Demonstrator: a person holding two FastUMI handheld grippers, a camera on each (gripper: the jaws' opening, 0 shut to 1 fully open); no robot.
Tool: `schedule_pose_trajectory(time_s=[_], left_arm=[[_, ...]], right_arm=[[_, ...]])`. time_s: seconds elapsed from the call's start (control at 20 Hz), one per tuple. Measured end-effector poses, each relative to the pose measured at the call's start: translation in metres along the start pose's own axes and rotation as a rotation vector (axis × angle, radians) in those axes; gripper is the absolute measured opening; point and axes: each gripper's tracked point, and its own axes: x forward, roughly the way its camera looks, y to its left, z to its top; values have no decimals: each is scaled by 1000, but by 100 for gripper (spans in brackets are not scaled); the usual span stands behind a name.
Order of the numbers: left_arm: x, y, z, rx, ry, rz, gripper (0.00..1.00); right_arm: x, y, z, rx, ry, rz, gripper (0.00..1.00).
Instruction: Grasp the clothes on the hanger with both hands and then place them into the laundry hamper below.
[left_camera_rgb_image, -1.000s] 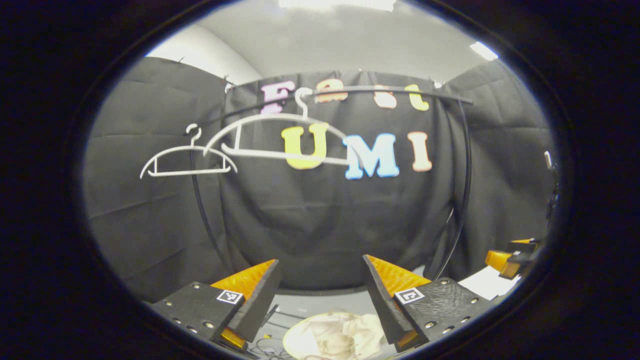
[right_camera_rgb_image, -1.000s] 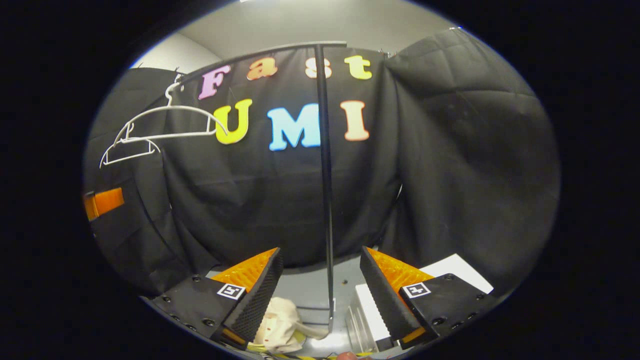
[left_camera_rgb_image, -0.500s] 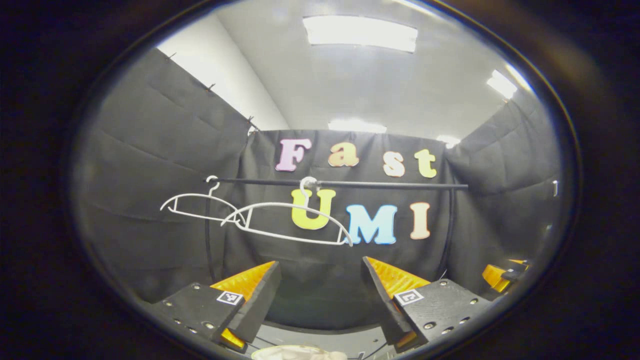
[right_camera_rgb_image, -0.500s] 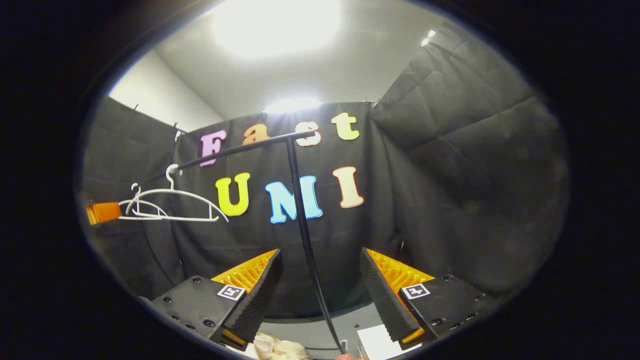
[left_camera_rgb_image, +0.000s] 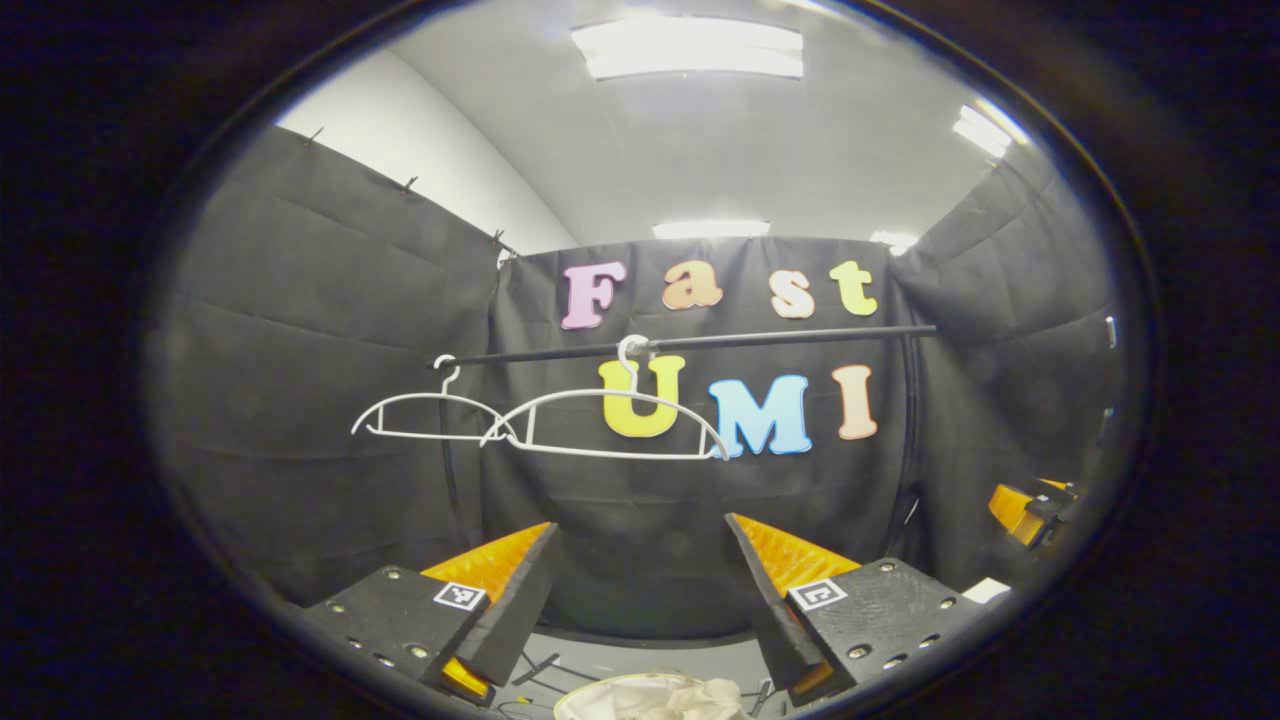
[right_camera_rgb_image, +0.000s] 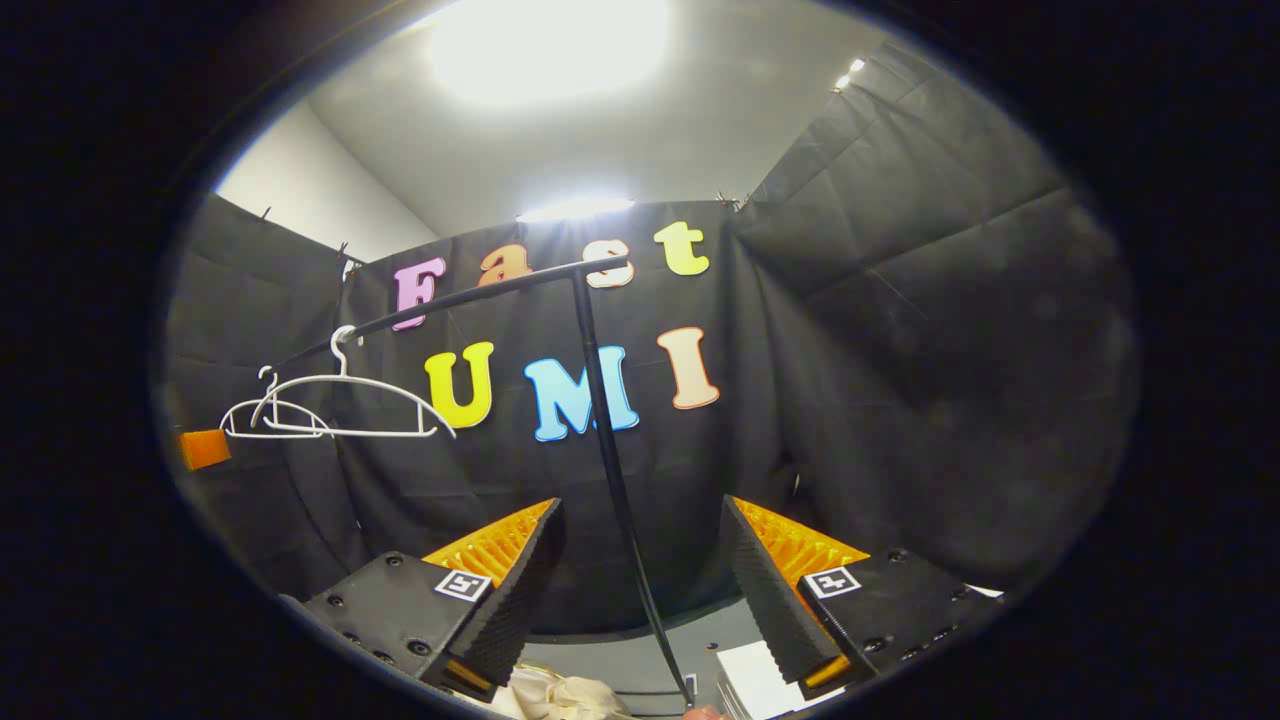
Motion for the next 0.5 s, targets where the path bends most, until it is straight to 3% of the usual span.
schedule_pose_trajectory(time_s=[0.3,0.5], left_arm=[[-2,6,-11,-46,-2,-28,92],[-4,23,-31,-16,22,-12,92]], right_arm=[[-8,36,-5,-38,-11,45,98],[-13,61,-19,-61,20,89,98]])
